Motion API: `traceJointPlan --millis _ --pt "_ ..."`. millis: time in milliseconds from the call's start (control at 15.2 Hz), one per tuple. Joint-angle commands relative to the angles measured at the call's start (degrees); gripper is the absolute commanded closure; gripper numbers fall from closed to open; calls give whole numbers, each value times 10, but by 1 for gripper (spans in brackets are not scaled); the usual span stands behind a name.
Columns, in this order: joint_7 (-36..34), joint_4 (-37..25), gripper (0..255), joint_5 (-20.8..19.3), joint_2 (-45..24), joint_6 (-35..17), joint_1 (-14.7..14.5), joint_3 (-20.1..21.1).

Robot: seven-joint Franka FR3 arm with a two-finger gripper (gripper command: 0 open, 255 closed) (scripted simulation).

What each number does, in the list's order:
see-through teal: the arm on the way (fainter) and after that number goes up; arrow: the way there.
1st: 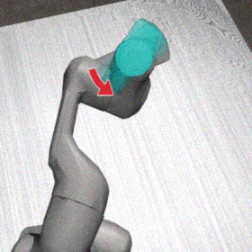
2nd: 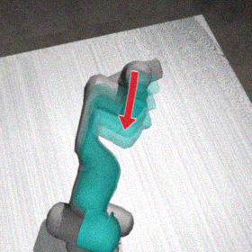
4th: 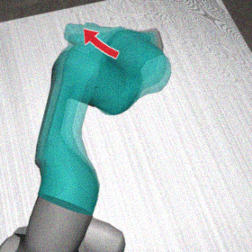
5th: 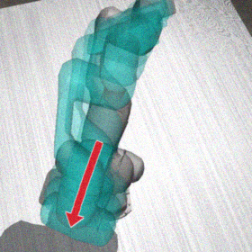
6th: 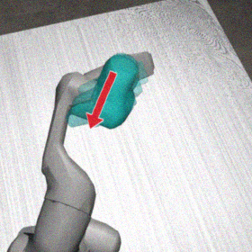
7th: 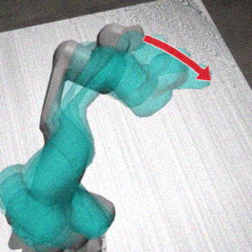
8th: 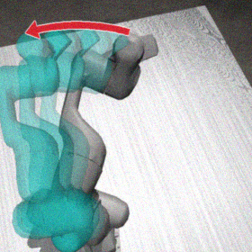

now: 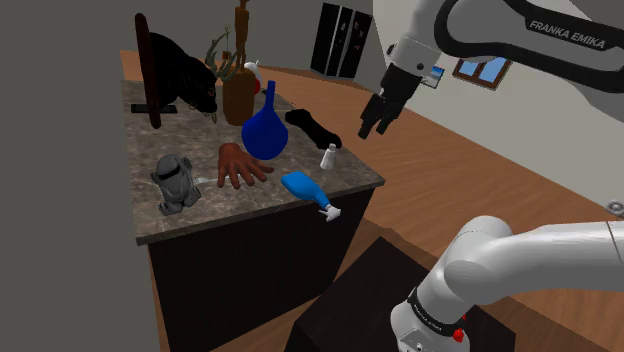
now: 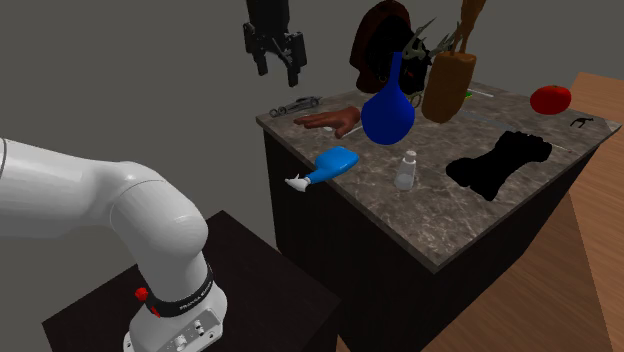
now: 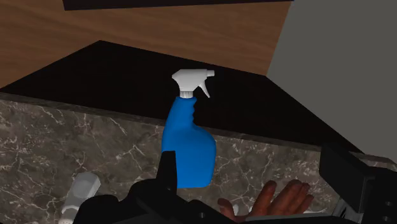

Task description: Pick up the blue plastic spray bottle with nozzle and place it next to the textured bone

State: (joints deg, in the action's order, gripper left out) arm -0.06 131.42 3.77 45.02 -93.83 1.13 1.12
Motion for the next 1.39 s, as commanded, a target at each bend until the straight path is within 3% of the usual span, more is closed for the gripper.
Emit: traceJointPlan --millis 0,660,1320 --pt "0 0 0 0 0 0 0 0" --pt "49 81 0 -25 -121 -160 1 -10" --pt "87 96 0 -53 -303 -318 7 -18"
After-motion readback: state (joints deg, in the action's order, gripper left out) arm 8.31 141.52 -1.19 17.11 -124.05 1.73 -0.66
